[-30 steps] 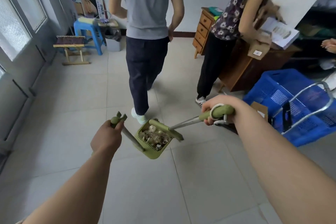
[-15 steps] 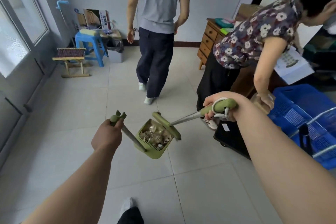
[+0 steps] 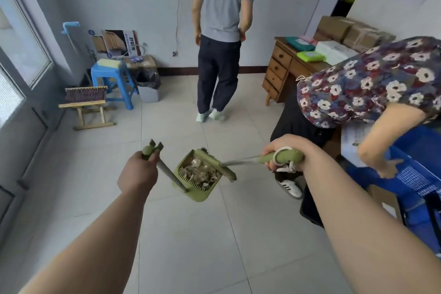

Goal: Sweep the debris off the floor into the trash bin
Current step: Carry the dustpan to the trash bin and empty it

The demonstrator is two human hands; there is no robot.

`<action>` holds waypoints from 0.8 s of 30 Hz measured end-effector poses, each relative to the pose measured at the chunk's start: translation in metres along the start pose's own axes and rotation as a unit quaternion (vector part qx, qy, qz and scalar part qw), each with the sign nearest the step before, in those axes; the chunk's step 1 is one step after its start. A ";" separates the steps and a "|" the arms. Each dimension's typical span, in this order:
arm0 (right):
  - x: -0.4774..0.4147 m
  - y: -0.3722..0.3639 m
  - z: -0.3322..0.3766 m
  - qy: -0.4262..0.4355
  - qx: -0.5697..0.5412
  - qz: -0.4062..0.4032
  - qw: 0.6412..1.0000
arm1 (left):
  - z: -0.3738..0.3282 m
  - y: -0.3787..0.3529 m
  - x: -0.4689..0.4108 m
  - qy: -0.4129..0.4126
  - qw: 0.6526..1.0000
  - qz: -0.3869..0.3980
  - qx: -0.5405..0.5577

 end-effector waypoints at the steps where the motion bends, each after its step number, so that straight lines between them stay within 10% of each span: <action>1: -0.008 0.005 0.013 -0.002 -0.005 -0.003 1.000 | -0.004 0.001 -0.014 0.003 1.000 -0.004 0.004; 24: -0.269 0.191 0.370 0.017 0.030 0.049 0.998 | -0.176 -0.022 -0.379 0.070 0.992 -0.073 0.081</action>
Point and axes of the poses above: each hand's wrist, its own x-axis away from the middle knuckle, its own y-axis out of the back of the hand, z = x × y, the point moved 7 cm from there along -x, towards the middle knuckle, and after that the axes turned 13 degrees about z, right-handed, at the moved point
